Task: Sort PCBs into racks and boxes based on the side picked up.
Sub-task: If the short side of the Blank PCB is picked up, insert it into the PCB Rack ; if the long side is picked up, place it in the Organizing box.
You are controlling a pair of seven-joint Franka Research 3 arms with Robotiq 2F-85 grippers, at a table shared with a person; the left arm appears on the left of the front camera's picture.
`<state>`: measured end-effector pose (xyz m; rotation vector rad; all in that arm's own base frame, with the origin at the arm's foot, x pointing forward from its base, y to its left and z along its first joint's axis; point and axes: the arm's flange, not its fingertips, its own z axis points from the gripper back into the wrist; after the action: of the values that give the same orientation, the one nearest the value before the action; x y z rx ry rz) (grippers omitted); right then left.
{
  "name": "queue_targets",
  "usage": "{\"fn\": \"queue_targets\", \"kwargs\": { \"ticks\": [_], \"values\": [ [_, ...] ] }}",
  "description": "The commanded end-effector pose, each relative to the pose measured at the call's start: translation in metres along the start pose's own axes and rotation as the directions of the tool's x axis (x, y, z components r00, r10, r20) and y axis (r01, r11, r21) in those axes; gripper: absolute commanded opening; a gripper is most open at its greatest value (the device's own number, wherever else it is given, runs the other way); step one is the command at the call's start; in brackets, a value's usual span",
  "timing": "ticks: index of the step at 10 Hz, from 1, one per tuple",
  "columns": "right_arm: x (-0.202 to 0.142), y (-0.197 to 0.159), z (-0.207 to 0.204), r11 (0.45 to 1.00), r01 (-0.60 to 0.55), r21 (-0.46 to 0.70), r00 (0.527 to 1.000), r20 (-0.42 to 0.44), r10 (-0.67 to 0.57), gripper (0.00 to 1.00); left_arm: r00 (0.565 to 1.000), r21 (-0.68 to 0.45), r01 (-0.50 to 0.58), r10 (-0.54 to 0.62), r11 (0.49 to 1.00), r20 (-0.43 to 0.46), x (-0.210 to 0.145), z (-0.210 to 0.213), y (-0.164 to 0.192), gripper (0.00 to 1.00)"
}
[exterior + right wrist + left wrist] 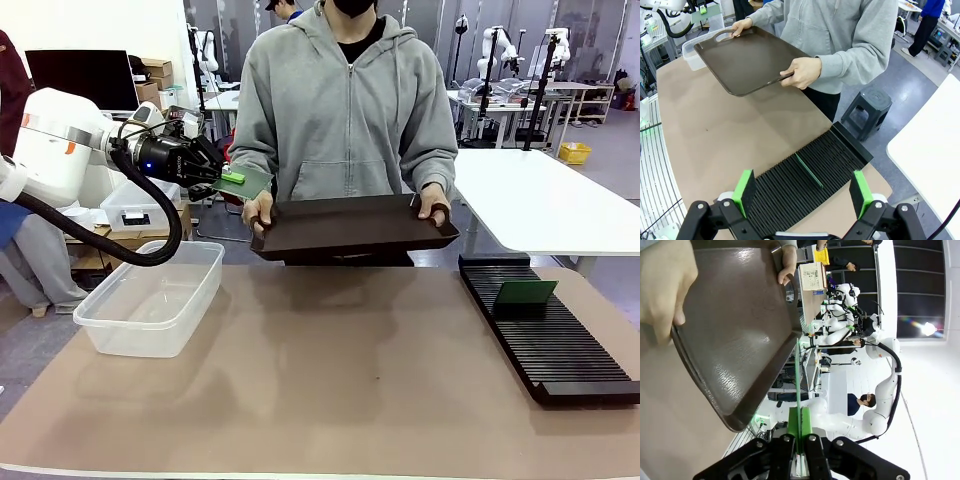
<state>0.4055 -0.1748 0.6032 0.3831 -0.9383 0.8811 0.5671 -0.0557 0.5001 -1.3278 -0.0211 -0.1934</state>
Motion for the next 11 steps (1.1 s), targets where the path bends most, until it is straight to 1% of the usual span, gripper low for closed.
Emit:
{"fn": "queue_targets", "kwargs": {
  "ticks": [1, 2, 4, 7, 8, 9, 10, 11],
  "values": [
    [0.001, -0.001, -0.001, 1.000, 0.003, -0.002, 1.000, -0.001, -0.003, 1.00, 1.000, 0.000, 0.000, 0.000, 1.000, 0.000, 0.000, 0.000, 0.000, 0.03],
    [0.001, -0.001, -0.001, 1.000, 0.003, -0.002, 1.000, -0.001, -0.003, 1.00, 1.000, 0.031, -0.001, 0.001, 1.000, 0.027, 0.002, 0.004, -0.005, 0.03],
    [0.001, -0.001, -0.001, 1.000, 0.003, -0.002, 1.000, -0.001, -0.003, 1.00, 1.000, 0.032, -0.017, 0.016, 0.999, 0.021, -0.001, 0.008, -0.010, 0.03],
    [0.001, -0.001, -0.001, 1.000, 0.003, -0.002, 1.000, -0.001, -0.003, 1.00, 0.999, 0.026, -0.010, 0.009, 1.000, 0.040, -0.003, 0.012, -0.012, 0.03],
    [0.001, -0.001, -0.001, 1.000, 0.003, -0.002, 1.000, -0.001, -0.003, 1.00, 0.998, 0.116, -0.007, 0.000, 0.993, 0.055, -0.004, 0.014, -0.011, 0.03],
    [0.001, -0.001, -0.001, 1.000, 0.003, -0.002, 1.000, -0.001, -0.003, 1.00, 1.000, 0.173, -0.006, 0.001, 0.985, 0.030, -0.006, 0.017, -0.014, 0.03],
    [0.001, -0.001, -0.001, 1.000, 0.003, -0.002, 1.000, -0.001, -0.003, 1.00, 0.999, 0.230, 0.015, -0.023, 0.973, 0.031, -0.007, 0.022, -0.017, 0.03],
    [0.001, -0.001, -0.001, 1.000, 0.003, -0.002, 1.000, -0.001, -0.003, 1.00, 0.997, 0.310, 0.065, -0.073, 0.949, 0.015, -0.012, 0.031, -0.022, 0.03]
  ]
}}
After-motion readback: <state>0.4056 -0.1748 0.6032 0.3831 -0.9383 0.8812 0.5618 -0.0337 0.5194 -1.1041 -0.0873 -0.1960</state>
